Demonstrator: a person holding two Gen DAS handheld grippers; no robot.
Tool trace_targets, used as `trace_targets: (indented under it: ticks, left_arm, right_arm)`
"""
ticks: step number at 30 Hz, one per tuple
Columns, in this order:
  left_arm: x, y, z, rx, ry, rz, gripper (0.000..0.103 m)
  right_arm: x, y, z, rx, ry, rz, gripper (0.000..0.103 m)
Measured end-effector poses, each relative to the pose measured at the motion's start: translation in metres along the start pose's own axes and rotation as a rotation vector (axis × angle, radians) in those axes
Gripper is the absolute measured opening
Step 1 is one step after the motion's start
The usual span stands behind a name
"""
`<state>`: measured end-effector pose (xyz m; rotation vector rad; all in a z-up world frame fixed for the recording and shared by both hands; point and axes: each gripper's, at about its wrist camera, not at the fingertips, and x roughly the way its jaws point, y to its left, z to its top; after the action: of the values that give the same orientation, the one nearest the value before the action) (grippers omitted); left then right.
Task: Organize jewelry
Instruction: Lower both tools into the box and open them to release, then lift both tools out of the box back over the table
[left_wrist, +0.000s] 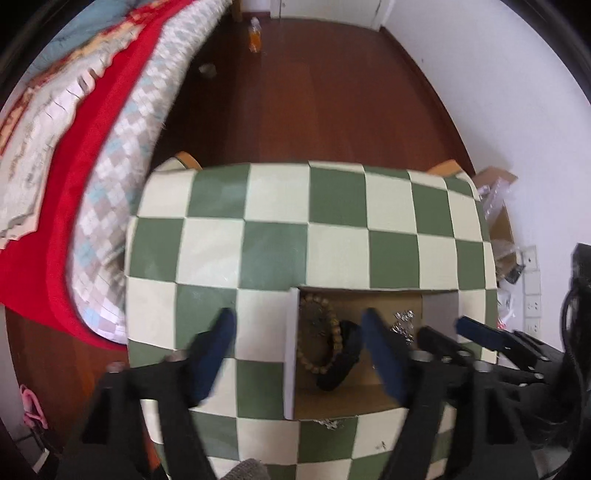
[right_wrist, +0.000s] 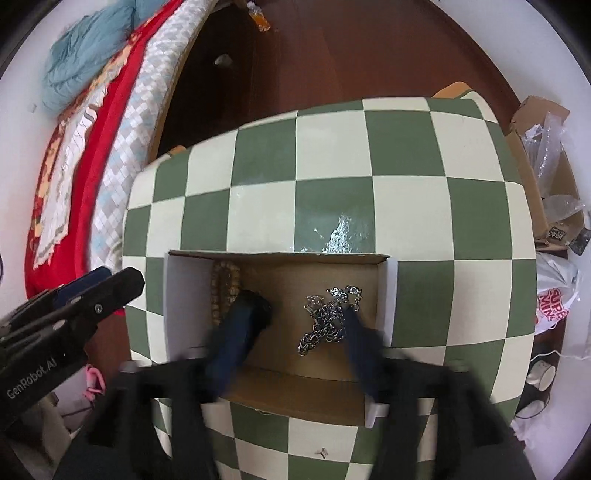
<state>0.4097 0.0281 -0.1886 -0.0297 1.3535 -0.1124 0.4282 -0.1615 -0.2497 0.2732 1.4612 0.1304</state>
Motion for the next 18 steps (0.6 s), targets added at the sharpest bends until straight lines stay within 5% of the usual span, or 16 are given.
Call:
trace_targets:
  ticks: [2,6,11,18]
  left_arm:
    - [-0.008,0.001,-0.005,0.010,-0.036,0.032,0.093]
    - [-0.022,0.004,-0.018,0.024,-0.113,0.111,0.102]
    - [-0.034,0.005,-0.049,0.054,-0.221,0.207,0.103]
    - [-0.036,0.003,-0.085,0.071,-0.237,0.244,0.103]
  right_arm:
    - [-0.010,-0.003,-0.003,0.002,-0.030,-0.019,0.066]
    - [-0.029,-0.008,-0.016,-0.002,-0.076,-0.081,0.095]
    - [-0.041,-0.004,-0.047,-0.067,-0.113,-0.275,0.103]
    - [-0.047,0.002,-0.087,-0.080,-0.149,-0.330,0.103]
